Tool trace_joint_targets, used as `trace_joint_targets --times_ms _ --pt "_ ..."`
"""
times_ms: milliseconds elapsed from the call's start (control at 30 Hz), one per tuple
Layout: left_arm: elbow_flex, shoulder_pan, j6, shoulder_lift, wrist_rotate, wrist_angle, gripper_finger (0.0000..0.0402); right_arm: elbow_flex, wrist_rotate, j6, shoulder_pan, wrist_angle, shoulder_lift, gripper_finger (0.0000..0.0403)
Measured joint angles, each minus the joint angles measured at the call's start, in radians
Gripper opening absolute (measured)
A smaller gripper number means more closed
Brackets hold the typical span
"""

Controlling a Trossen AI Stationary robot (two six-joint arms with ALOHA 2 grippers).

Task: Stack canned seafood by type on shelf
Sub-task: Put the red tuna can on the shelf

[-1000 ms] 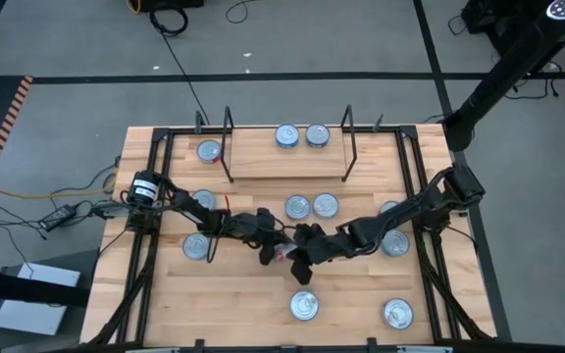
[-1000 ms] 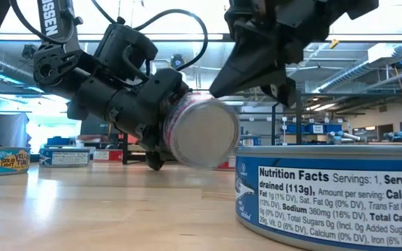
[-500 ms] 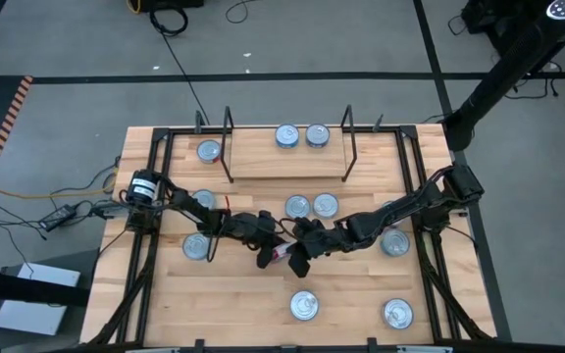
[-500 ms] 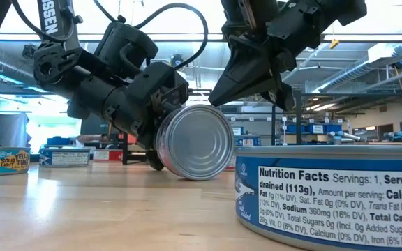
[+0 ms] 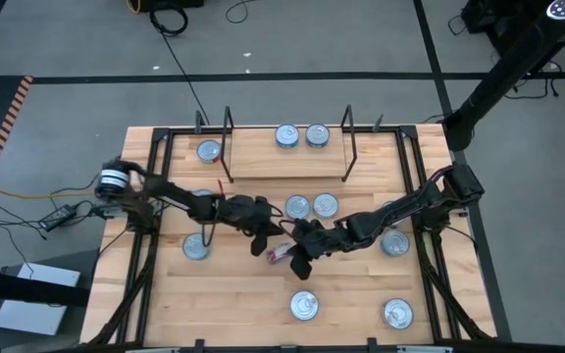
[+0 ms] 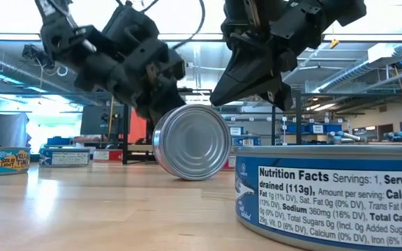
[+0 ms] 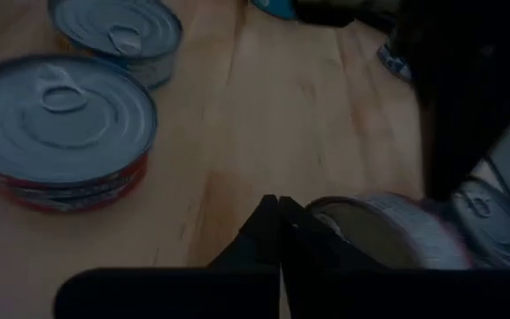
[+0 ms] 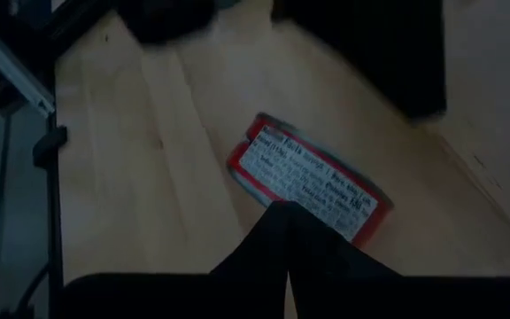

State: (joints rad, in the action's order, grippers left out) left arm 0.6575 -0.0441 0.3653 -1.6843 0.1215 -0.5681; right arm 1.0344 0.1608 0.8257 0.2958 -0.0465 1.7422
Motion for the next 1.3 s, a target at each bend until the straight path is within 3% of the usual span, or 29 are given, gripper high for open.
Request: trace_joint_targets --times_ms 233,433,600,933,1133,1300 --pt "0.021 -0.028 0.008 0.223 -0.023 0.296 0.0001 0.0 -0.054 -0.127 0.0 -0.103 -0.096 0.0013" --pt "0.245 -0.085 0.008 0.29 -0.133 0.819 0.0002 0.0 -0.058 -0.3 -0.009 -0.308 -0.228 0.0011" --pt "0.505 -0.137 0.05 0.203 -0.183 1.143 0.0026 0.0 -0.073 -0.426 -0.043 -0.501 -0.329 0.0008" --pt "0.924 -0.176 0.186 -0.054 -0.136 1.367 0.0146 0.0 -0.128 -0.578 -0.093 -0.716 -0.476 0.0007" --pt "1.046 -0.2 0.239 -0.196 -0.135 1.461 0.023 0.0 -0.136 -0.613 -0.097 -0.827 -0.557 0.0008" --pt "1.059 -0.2 0.35 -0.24 -0.135 1.482 0.0295 0.0 -0.136 -0.612 -0.093 -0.885 -0.622 0.0008"
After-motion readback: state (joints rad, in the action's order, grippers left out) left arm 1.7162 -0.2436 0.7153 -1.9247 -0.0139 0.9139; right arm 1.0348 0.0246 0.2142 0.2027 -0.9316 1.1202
